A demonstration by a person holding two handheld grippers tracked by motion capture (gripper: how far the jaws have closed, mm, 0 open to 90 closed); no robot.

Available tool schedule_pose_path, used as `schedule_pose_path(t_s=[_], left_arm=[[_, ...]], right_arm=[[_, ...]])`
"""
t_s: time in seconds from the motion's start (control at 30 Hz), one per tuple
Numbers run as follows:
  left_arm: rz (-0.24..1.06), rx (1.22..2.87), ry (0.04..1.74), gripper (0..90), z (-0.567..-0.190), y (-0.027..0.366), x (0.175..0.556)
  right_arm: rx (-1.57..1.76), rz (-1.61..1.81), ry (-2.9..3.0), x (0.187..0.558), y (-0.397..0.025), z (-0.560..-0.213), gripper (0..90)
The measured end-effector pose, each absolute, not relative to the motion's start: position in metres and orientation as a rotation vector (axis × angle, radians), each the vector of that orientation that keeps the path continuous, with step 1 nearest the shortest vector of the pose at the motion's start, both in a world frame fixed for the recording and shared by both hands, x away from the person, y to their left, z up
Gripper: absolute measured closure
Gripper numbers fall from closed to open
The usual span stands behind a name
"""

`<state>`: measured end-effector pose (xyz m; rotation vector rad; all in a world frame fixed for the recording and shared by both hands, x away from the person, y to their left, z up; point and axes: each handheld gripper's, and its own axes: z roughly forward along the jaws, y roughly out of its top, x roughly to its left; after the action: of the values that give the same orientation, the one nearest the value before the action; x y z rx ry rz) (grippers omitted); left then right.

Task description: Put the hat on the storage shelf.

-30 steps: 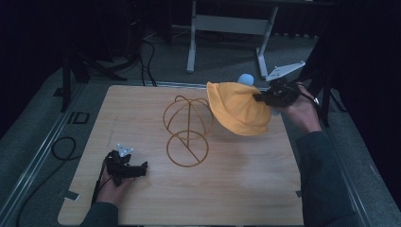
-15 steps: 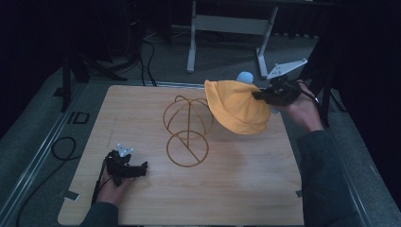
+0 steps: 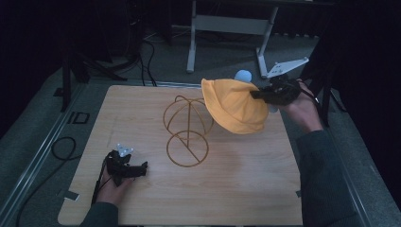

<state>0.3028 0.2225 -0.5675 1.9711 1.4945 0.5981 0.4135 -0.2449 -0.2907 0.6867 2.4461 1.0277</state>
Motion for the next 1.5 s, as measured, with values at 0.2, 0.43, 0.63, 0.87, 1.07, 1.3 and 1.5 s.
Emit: schedule_pose_path(t_s=[0.2,0.43,0.63,0.87,1.07,1.3,1.5], left_arm=[[0.598,1.973,1.494,0.2,-0.567,0.223,0.303],[0.598,1.974,1.494,0.2,-0.567,0.223,0.303],[0.598,1.974,1.494,0.2,-0.567,0.223,0.303],[0.597,1.975,1.493,0.2,-0.567,0.223,0.303],[0.597,1.976,1.493,0.2,-0.567,0.223,0.303],[0.597,1.978,1.493,0.2,-0.567,0.223,0.303],[0.597,1.978,1.493,0.2,-0.567,0.223,0.303]], right_arm=[[0.669,1.062,2.446,0.411,-0.243,-0.287,84.7],[0.651,1.075,2.448,0.409,-0.239,-0.284,84.7],[0.633,1.086,2.454,0.407,-0.234,-0.283,84.7],[0.611,1.096,2.462,0.405,-0.228,-0.282,84.7],[0.575,1.088,2.475,0.401,-0.221,-0.281,84.7],[0.552,1.095,2.474,0.398,-0.217,-0.276,84.7],[0.535,1.099,2.483,0.397,-0.211,-0.275,84.7]])
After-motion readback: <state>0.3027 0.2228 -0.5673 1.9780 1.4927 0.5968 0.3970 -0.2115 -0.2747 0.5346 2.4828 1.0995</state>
